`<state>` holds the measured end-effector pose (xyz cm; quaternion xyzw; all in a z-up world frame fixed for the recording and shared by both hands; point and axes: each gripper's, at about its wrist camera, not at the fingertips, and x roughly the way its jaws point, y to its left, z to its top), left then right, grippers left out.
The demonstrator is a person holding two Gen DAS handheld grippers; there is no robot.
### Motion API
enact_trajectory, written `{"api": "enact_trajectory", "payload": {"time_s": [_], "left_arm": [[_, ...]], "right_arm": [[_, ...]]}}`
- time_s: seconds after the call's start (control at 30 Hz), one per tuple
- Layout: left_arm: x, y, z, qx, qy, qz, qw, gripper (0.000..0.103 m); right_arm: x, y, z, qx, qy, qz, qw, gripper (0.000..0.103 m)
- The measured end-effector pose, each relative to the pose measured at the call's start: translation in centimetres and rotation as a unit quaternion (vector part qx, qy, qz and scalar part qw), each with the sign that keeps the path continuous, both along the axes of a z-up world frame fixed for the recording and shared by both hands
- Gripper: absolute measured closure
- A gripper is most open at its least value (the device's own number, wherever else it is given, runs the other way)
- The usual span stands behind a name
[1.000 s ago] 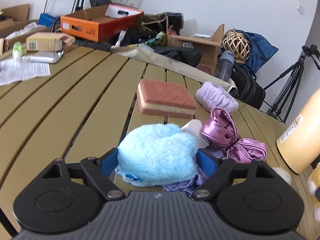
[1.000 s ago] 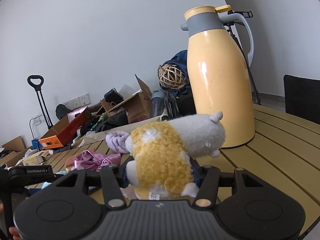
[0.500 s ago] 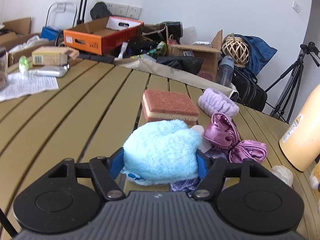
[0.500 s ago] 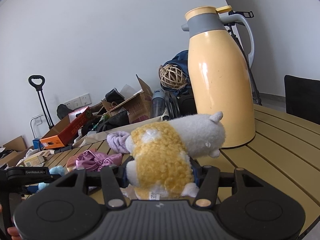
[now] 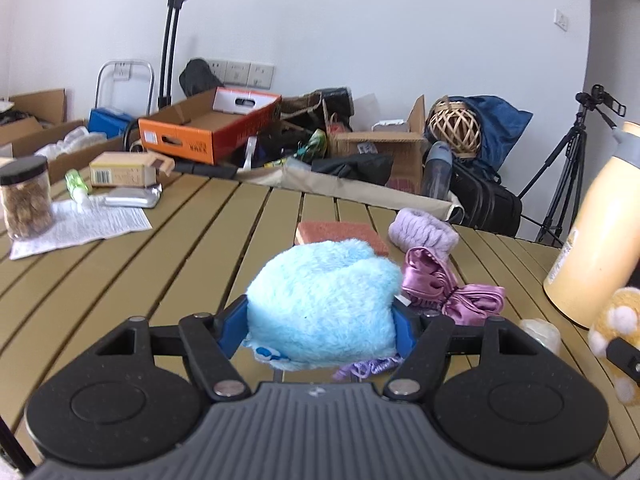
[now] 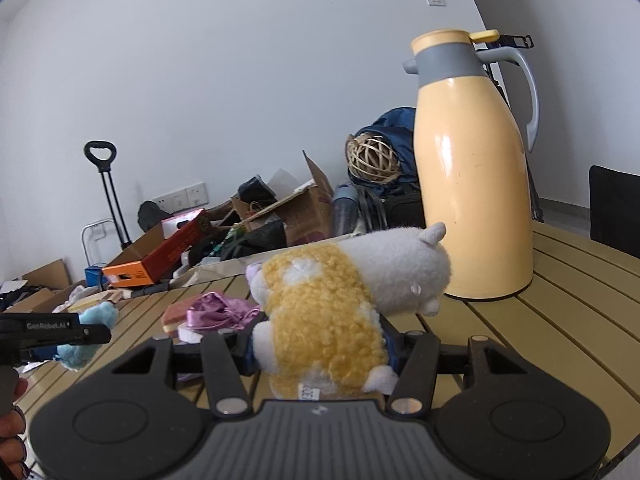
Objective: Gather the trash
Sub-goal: 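Carry both plush toys down under the table toward the black bin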
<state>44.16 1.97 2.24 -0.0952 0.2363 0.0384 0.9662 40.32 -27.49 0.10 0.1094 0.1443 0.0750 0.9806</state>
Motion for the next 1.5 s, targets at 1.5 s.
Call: {"api": "enact_trajectory", "payload": {"time_s": [1.5], "left_arm": [[-24.2,-4.8,-4.0,0.128,0.030,-0.073,0.9887,0.032]], "right_arm": [[-20.2,4.4,-4.3,-0.054,0.070,0.105,0.991,0.050]]}}
